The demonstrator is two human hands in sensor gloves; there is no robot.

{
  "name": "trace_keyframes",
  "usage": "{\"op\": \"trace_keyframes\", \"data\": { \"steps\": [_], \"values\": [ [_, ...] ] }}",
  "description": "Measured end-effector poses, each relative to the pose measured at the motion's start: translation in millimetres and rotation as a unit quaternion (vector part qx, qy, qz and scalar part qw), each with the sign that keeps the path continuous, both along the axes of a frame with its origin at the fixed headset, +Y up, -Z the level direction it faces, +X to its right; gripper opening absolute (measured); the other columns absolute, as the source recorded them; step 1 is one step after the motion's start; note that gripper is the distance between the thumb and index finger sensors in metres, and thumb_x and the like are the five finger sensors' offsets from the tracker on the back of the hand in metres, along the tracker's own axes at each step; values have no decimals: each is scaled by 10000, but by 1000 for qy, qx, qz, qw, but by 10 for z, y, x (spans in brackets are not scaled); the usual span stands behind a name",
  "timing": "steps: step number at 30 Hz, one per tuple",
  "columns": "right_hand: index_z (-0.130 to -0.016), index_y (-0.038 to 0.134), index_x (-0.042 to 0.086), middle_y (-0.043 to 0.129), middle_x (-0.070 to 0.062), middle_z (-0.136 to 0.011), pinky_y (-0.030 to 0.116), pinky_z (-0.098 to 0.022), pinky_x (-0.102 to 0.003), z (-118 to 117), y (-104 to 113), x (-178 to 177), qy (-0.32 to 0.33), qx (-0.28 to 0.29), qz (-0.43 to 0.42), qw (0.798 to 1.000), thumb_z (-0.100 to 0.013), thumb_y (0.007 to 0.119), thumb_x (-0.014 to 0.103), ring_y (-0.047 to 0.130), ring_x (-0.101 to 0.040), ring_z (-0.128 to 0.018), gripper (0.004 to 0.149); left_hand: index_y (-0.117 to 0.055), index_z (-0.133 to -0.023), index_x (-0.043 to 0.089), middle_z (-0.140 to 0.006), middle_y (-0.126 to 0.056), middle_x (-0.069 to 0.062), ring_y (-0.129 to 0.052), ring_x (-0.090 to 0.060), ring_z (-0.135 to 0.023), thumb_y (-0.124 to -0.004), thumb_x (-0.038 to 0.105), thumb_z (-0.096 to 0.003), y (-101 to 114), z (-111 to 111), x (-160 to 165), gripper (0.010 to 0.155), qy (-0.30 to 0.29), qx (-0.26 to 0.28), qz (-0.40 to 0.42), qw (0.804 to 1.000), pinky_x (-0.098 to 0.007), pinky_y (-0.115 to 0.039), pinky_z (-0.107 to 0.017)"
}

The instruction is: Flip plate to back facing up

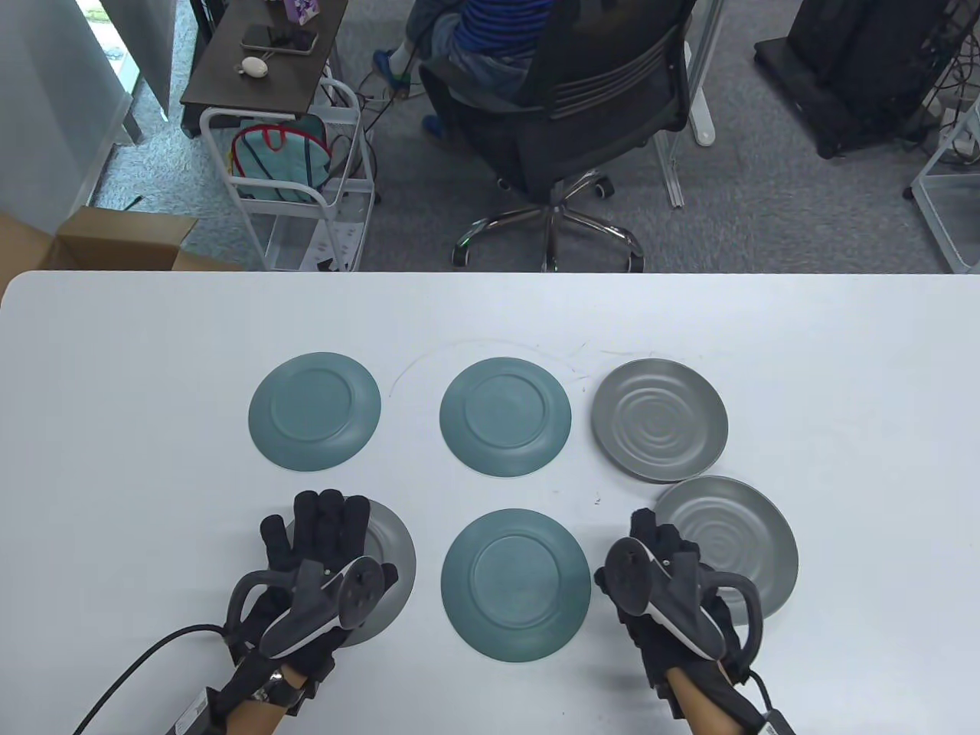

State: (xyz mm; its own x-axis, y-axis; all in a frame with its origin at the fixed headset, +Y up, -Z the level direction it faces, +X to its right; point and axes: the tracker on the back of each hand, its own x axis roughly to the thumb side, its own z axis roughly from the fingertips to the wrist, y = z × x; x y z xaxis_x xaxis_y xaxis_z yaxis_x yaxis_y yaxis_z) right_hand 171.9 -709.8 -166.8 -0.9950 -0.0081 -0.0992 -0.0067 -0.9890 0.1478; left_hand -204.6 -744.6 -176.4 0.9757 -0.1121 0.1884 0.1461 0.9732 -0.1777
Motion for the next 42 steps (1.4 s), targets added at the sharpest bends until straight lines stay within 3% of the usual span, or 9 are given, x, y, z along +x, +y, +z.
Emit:
{"op": "trace_keyframes", "data": {
  "steps": [7, 15, 42],
  "values": [
    [-1111, 404, 77, 507, -266, -1120, 608, -660, -635, 6, -371, 486, -67, -70, -16, 995, -440, 759, 605, 588, -519, -987, 925, -231, -1212, 166, -1218, -277, -204, -337, -498, -1174, -488, 702, -562, 0, 6, 8, 881, -1, 0, -2, 1000, -737, -317, -758],
    [-1115, 376, 80, 454, -268, -1133, 581, -675, -642, -6, -668, 529, -72, -100, 17, 992, -439, 765, 599, 534, -522, -1008, 937, -234, -1211, 166, -1219, -279, -202, -338, -497, -1174, -488, 703, -561, -6, 7, 14, 881, 0, -5, -4, 1000, -737, -317, -758],
    [-1027, 552, 2, 674, -317, -984, 778, -535, -516, -21, -705, 163, 12, -87, 126, 988, -506, 737, 429, 780, -511, -833, 699, -235, -1212, 165, -1218, -279, -204, -338, -498, -1173, -488, 702, -562, -29, -24, -5, 880, 6, -14, -7, 1000, -737, -318, -757]
  ]
}}
